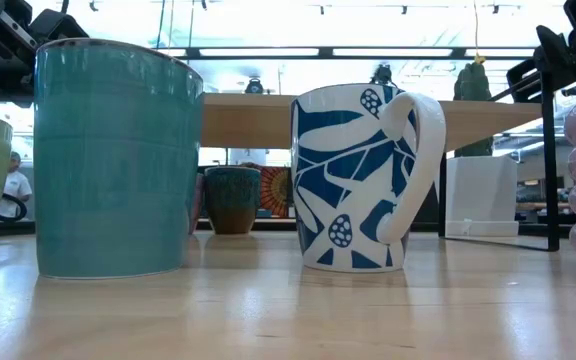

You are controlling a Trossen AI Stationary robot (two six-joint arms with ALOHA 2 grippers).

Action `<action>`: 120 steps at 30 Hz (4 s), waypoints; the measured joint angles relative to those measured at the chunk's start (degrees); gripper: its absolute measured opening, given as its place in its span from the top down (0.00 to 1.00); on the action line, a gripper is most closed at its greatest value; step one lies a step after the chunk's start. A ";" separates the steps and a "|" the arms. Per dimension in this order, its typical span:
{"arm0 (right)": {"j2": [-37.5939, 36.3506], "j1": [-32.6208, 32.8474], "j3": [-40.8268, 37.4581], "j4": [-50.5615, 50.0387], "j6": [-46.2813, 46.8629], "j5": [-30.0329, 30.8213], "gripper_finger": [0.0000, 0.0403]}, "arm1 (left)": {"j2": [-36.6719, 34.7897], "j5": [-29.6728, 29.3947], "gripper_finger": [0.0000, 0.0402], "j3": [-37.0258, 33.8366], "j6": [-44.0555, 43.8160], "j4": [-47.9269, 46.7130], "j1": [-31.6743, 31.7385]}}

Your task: Place coffee mugs

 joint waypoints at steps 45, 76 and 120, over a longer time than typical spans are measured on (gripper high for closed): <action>-0.01 0.00 -0.02 0.00 0.00 0.01 0.49 | 0.01 0.00 0.97 0.02 0.00 0.01 0.01; 0.02 0.00 -0.02 3.02 -13.36 2.27 0.49 | -0.01 -1.61 0.97 0.02 -6.32 5.16 0.01; 8.72 -2.16 5.91 20.03 -9.09 39.14 0.49 | 6.38 -9.48 0.97 12.59 -4.05 -14.21 0.09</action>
